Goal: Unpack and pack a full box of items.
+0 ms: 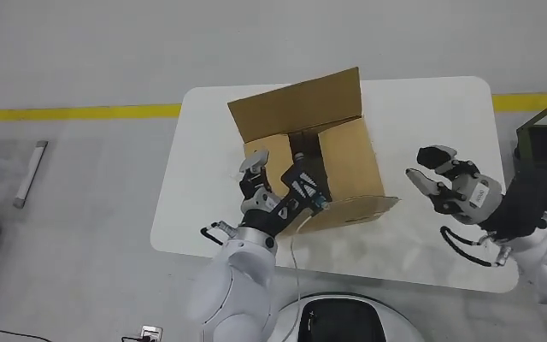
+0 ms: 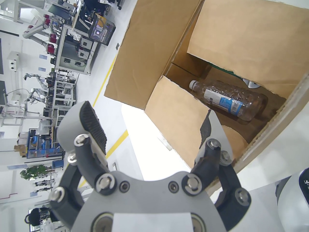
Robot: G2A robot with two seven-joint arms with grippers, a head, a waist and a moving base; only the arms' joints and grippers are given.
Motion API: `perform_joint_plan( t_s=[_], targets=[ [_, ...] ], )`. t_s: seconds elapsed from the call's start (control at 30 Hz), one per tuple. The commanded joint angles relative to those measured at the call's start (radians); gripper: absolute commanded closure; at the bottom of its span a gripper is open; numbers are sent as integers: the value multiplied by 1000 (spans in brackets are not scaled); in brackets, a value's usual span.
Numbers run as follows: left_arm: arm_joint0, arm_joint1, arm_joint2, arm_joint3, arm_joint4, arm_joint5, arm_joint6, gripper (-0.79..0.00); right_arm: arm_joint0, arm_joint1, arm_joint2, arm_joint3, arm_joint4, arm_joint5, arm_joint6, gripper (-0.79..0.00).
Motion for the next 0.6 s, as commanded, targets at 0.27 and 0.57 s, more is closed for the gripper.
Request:
perform_joint_plan(
  t_s=[0.27,0.57],
  targets=[
    [50,7,23,-30,-21,-5,9,-785,141,28,-141,76,415,21,510,0],
    [36,12,-8,-30,-4,45,21,-785,160,67,-172,119,490,-105,858,0]
  ],
)
